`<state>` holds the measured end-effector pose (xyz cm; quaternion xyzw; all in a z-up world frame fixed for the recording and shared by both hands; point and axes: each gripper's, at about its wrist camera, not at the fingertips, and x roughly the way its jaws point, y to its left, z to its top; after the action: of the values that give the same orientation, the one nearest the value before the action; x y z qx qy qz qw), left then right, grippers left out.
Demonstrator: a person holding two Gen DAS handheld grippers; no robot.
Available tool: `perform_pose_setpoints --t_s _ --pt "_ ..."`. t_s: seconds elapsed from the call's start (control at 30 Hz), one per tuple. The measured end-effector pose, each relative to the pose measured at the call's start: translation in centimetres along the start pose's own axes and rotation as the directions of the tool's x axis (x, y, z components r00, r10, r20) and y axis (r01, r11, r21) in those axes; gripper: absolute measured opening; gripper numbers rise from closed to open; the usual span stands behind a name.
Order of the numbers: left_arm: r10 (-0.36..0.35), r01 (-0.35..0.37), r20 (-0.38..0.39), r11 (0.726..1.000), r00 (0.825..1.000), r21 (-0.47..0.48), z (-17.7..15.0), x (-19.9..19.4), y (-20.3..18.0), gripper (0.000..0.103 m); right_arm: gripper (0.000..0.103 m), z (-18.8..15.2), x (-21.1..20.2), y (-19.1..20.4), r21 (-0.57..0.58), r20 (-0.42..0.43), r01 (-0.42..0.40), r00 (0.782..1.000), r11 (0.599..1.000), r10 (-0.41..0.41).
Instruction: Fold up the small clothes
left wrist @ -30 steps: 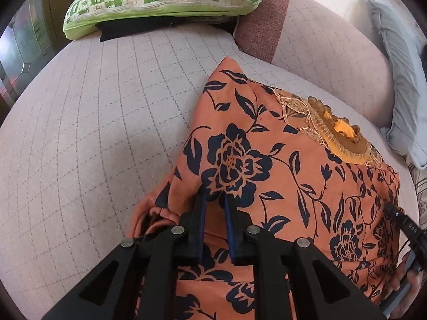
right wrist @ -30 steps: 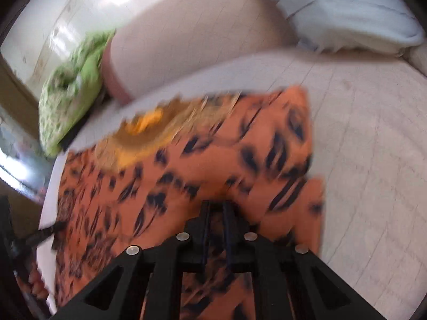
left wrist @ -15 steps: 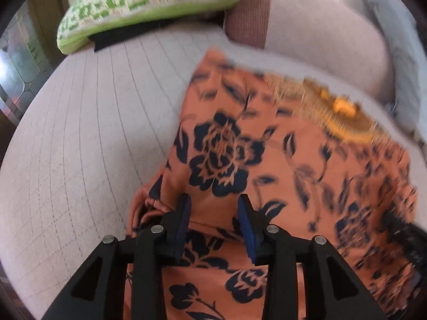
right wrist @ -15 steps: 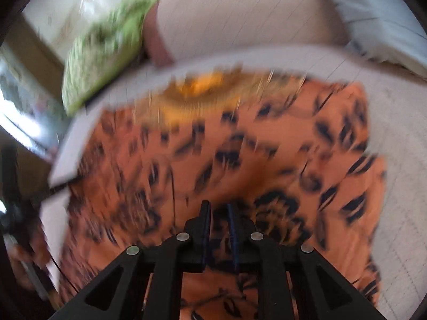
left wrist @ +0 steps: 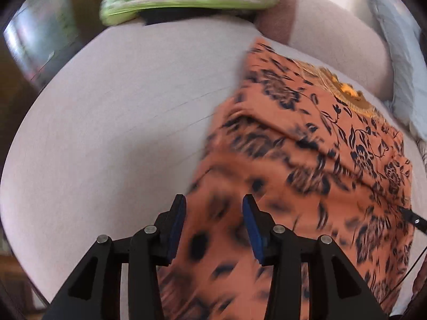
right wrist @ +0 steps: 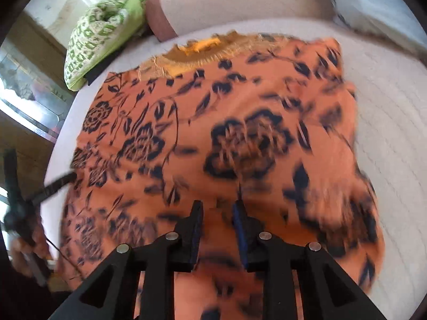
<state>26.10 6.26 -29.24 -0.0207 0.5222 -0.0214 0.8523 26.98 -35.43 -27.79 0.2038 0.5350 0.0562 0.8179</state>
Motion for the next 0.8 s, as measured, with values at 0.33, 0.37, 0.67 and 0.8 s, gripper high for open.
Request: perform_pose_setpoints --t_s 0.33,0.37,0.67,0.8 --pt "-0.054 0.051 -0.062 0.998 0.997 -0.045 -9.5 -6.7 7.1 0.072 0.044 -11.0 -12.9 -4.4 0.121 0.142 -0.055 0.989 0.991 0.037" --pt "-0.076 0.072 -0.07 0.996 0.995 -0.055 -9.9 -6.8 7.3 0.072 0.063 -12.2 -13.9 -5.1 0.137 0.149 -0.049 0.988 0.989 0.029" --pt "-0.127 0.124 -0.129 0.992 0.983 -0.029 -10.2 -4.2 5.4 0.047 0.07 -18.9 -17.0 -9.9 0.339 0.163 -0.163 0.98 0.927 0.113" --pt "-0.103 0.107 -0.132 0.994 0.986 0.024 -10.3 -3.6 4.5 0.022 0.07 -20.1 -16.4 -10.5 0.383 0.171 -0.196 0.975 0.903 0.139"
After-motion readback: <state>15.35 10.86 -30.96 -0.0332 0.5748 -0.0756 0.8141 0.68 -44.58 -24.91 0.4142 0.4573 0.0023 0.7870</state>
